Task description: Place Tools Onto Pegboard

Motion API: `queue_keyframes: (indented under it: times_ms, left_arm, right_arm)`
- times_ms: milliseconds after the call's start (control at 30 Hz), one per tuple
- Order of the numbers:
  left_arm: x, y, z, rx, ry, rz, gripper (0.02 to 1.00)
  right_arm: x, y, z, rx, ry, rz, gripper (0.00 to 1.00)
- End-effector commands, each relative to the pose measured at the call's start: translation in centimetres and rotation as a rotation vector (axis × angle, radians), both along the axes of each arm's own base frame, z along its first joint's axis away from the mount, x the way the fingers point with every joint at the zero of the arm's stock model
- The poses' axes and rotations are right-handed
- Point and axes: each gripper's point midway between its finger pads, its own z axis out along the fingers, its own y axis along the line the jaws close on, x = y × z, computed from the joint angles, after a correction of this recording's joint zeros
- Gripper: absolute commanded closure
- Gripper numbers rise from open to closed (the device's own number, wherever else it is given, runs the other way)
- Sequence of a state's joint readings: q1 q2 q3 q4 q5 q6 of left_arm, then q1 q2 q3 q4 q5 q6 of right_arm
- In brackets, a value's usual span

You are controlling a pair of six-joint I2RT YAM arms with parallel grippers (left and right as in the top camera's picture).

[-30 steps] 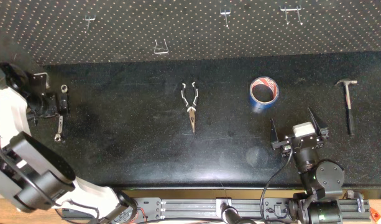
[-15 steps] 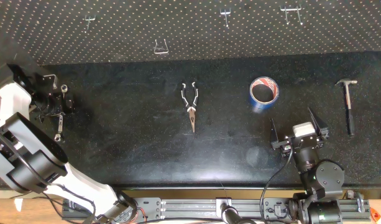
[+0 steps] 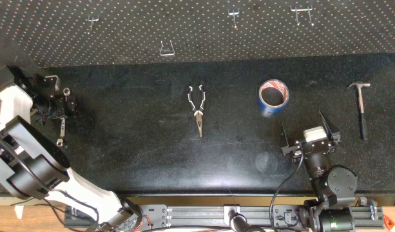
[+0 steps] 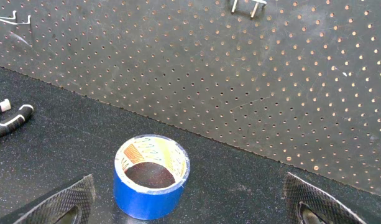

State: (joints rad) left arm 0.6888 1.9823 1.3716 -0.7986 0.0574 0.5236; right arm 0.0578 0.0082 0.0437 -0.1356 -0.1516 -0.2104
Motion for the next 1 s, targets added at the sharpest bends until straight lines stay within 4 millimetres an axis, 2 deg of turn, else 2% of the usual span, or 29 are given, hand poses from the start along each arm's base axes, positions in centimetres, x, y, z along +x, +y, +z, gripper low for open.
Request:
queue_keyframes:
  times_ms: [33,1000]
  left_arm:
    - [0.72,-0.22,-0.11,-0.037,-0.023,-0.016,0.025]
    - [0.34,-0.54,-0.78,-0.048,0.001,-0.063,0.02]
  right_arm:
    - [0.05,-0.3,-0.18,0.017,0.005,-0.017,0.025]
    - [0.04,-0.29,-0.18,0.017,0.005,-0.017,0.025]
